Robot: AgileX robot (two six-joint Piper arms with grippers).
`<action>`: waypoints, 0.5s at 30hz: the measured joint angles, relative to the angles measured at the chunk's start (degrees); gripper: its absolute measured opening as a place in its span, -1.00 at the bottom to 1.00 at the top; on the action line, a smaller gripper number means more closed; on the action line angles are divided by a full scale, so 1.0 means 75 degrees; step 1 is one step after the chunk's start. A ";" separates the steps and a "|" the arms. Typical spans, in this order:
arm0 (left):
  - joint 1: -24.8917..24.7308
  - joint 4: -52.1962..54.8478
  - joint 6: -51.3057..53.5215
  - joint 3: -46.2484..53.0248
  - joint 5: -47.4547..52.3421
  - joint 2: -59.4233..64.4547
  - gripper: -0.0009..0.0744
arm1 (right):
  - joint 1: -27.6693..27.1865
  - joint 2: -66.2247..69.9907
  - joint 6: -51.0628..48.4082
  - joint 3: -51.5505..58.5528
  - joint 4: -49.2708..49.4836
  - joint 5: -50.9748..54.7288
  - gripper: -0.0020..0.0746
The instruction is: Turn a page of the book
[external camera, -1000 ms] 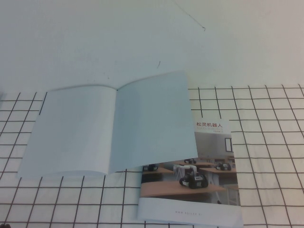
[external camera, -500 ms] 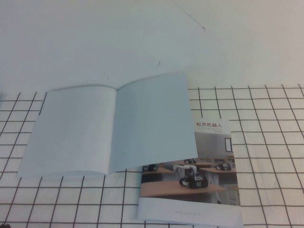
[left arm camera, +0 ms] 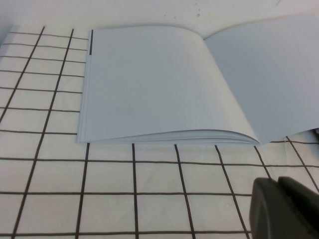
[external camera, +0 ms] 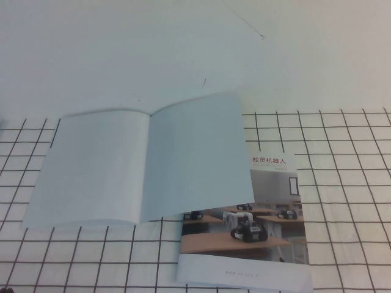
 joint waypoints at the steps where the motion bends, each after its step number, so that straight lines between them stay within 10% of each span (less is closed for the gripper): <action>1: 0.0000 0.0000 0.0000 0.0000 0.0000 0.0000 -0.98 | -0.0017 0.0000 0.0013 0.0250 0.0140 -0.0241 -0.92; 15: 0.0000 0.0000 0.0000 0.0000 0.0000 0.0000 -0.98 | -0.0032 0.0000 -0.0001 0.2224 0.1466 -0.1320 -0.92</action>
